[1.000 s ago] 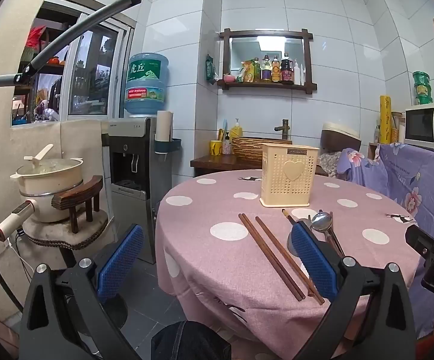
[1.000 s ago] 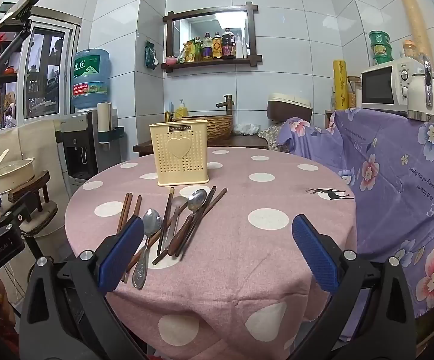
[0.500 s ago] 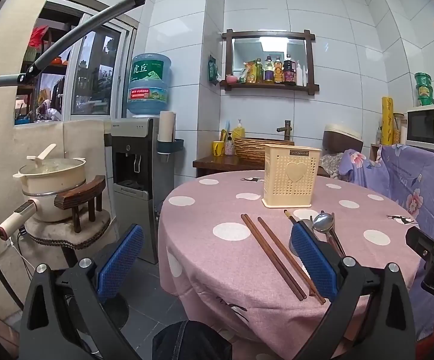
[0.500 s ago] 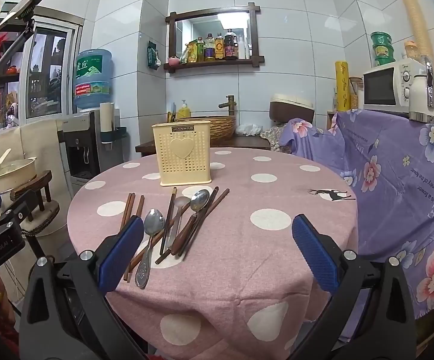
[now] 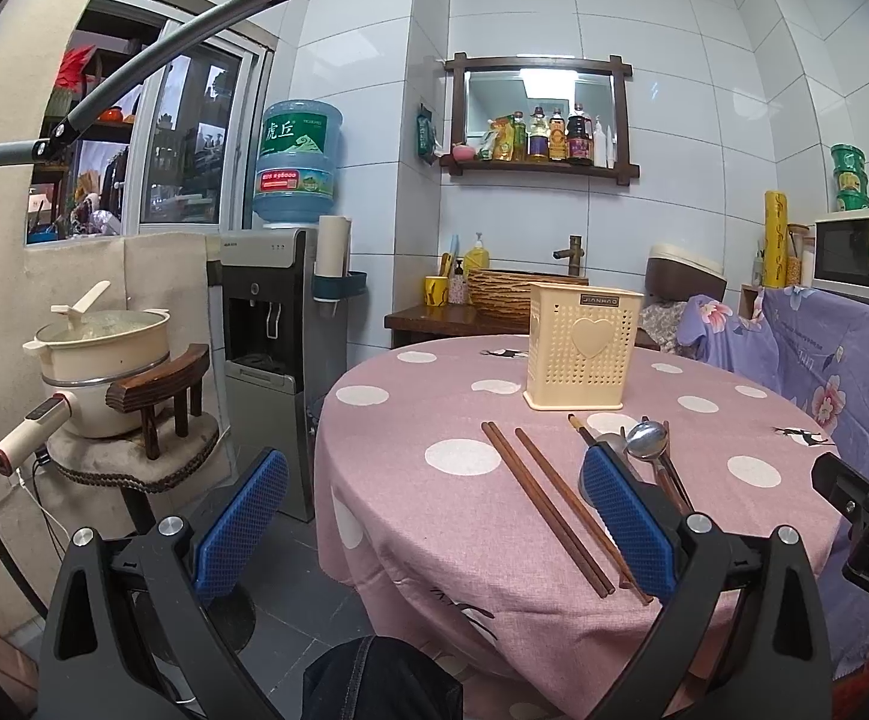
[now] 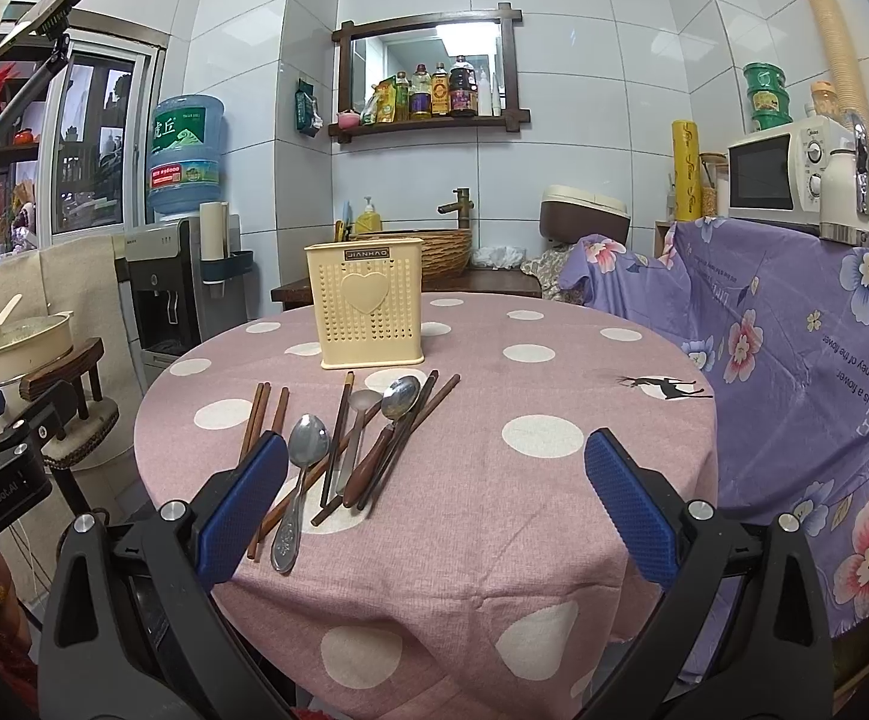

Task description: Organize utensils

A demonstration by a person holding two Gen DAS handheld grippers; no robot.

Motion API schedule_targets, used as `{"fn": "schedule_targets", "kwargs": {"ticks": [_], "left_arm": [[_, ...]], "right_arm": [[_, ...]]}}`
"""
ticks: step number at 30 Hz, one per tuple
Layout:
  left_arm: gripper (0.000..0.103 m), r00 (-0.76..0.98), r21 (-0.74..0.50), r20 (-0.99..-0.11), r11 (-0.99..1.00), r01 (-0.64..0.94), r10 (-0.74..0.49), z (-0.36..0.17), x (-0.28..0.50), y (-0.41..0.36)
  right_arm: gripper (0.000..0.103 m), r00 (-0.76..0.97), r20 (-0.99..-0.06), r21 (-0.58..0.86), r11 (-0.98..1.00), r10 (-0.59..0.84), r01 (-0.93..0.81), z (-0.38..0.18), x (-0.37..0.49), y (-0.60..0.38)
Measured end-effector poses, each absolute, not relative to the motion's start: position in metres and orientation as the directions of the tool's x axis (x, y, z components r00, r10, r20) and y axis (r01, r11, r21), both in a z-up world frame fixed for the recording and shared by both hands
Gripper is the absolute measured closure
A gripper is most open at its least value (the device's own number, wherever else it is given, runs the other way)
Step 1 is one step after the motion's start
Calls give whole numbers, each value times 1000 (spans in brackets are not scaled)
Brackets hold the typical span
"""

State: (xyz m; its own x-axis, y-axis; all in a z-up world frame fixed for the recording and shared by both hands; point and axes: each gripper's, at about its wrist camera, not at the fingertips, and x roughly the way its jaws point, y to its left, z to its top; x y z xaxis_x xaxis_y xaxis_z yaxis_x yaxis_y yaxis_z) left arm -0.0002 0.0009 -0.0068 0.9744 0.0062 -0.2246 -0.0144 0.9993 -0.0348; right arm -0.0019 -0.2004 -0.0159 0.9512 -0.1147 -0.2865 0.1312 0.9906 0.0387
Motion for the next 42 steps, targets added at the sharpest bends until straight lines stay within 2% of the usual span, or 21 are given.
{"fn": "schedule_targets", "kwargs": {"ticks": [42], "left_arm": [[5,973,-36,-231,999,-14,5,-11,2,4]], "right_arm": [[5,949,-295,38,991,-112,129,-20,1,-199]]}}
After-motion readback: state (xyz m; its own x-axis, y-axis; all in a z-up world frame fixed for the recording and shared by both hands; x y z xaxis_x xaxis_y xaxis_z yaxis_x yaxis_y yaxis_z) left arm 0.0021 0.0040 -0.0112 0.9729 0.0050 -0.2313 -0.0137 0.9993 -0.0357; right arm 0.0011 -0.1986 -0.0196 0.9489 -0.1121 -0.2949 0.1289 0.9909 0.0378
